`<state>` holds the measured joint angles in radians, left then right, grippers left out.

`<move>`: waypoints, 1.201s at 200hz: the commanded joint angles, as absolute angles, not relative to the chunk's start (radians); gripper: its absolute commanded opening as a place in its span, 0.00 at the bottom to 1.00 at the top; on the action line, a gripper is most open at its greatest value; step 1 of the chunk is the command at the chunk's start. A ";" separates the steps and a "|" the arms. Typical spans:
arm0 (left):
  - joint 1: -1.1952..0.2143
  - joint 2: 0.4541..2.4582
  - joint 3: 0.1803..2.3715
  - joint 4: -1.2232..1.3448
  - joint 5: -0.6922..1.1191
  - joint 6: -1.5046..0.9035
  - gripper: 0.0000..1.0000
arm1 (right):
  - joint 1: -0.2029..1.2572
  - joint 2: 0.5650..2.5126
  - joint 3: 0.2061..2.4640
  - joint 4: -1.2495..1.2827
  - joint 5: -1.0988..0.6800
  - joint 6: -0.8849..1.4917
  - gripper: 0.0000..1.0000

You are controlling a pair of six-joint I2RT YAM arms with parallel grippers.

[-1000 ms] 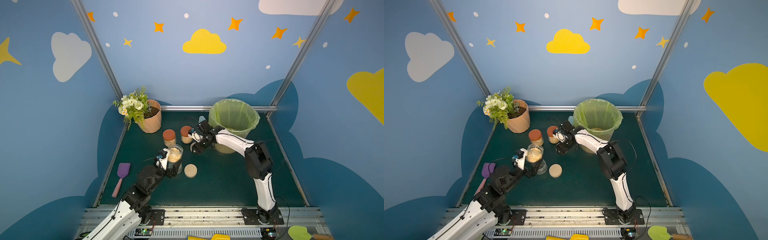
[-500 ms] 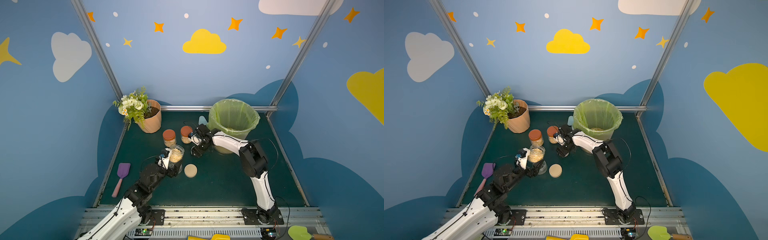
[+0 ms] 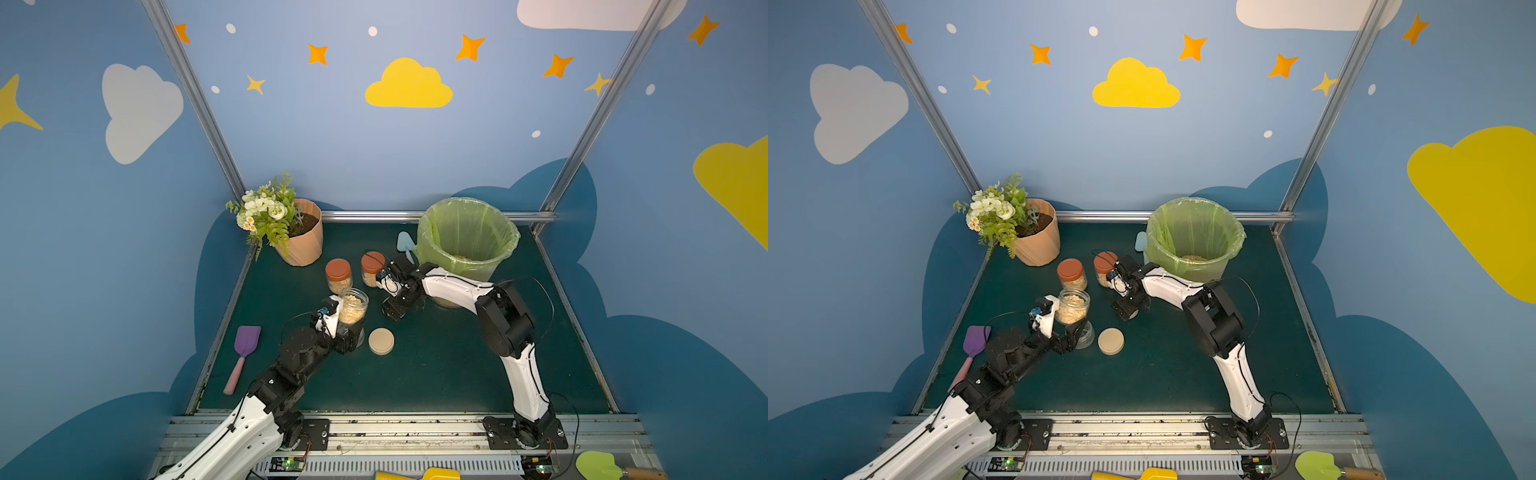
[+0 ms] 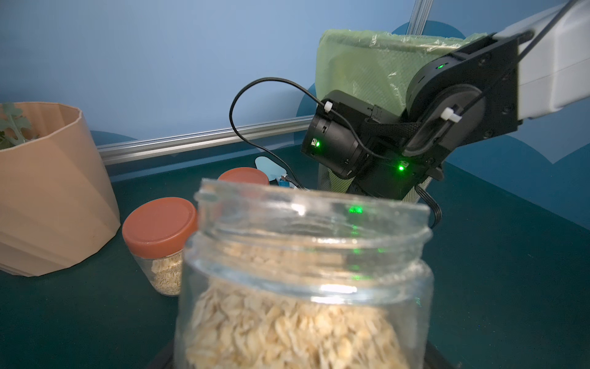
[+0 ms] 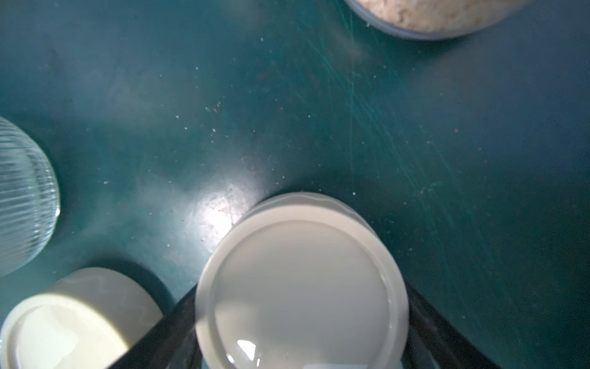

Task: Empty expired oatmeal from jars
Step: Place the lid at the center of the board.

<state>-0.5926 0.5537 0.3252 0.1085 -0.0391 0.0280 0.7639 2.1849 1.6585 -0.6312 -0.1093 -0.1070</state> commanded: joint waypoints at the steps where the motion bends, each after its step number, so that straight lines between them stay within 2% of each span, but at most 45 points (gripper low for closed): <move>1: -0.589 0.536 0.365 0.190 -0.042 0.021 0.03 | 0.772 2.152 1.641 -0.647 -0.067 -0.079 0.84; 24: -0.588 0.531 0.366 0.191 -0.043 0.018 0.04 | 0.772 2.154 1.648 -0.652 -0.057 -0.066 0.84; 31: -0.589 0.531 0.364 0.191 -0.042 0.018 0.04 | 0.773 2.154 1.648 -0.652 -0.063 -0.060 0.88; 43: -0.589 0.527 0.364 0.193 -0.040 0.018 0.05 | 0.771 2.170 1.674 -0.687 -0.101 -0.063 0.88; 76: -0.589 0.521 0.362 0.189 -0.037 0.017 0.05 | 0.782 2.186 1.688 -0.701 -0.068 -0.059 0.88; 80: -0.589 0.520 0.363 0.188 -0.036 0.017 0.05 | 0.784 2.180 1.678 -0.689 -0.068 -0.057 0.94; 84: -0.588 0.519 0.363 0.185 -0.035 0.017 0.05 | 0.784 2.173 1.669 -0.682 -0.067 -0.057 0.96; 124: -0.589 0.503 0.353 0.185 -0.037 0.012 0.06 | 0.802 2.128 1.634 -0.670 -0.018 -0.056 0.98; 240: -0.588 0.613 0.441 0.228 0.041 0.020 0.03 | 0.859 1.850 1.608 -0.694 0.041 -0.080 0.98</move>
<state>-0.5926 0.6006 0.3664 0.1238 0.0120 0.0177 0.8387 1.9423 1.6058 -0.6640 0.0265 -0.0715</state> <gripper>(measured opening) 0.805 0.983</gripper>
